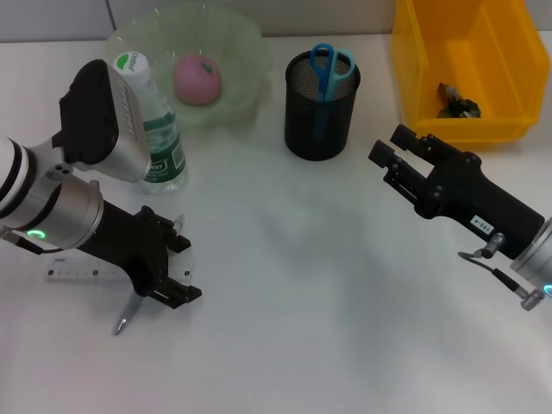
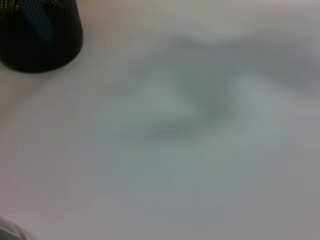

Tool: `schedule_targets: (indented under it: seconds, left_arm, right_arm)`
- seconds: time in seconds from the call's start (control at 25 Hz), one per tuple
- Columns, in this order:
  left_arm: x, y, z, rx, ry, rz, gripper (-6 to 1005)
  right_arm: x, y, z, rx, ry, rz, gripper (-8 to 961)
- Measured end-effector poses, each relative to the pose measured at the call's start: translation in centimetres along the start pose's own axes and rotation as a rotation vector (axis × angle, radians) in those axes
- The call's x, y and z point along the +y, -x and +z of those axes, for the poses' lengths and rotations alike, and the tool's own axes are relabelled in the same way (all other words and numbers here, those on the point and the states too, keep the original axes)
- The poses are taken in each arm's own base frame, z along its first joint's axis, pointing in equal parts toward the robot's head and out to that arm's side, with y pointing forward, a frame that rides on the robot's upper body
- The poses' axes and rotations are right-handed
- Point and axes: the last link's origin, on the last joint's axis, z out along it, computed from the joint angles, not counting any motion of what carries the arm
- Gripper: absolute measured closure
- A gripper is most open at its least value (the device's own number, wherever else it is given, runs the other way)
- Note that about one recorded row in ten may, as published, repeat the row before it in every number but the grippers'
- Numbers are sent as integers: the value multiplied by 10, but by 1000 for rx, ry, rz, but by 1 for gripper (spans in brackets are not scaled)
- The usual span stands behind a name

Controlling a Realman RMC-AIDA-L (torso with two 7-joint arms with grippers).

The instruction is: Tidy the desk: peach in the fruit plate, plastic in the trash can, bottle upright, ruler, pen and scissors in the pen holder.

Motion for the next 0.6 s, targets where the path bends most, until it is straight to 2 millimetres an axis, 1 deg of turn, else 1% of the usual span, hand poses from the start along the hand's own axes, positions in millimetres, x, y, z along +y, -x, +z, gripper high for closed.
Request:
schedule_targets:
  seconds: [0.44,0.6]
  left_arm:
    - [-1,0,0,2,-7,-2,326]
    - [-1,1,1,-1,-4,-3,406]
  right_arm:
    - [0,2,3,-2,8,7,459]
    - [0,2,3,-3,8,6,458]
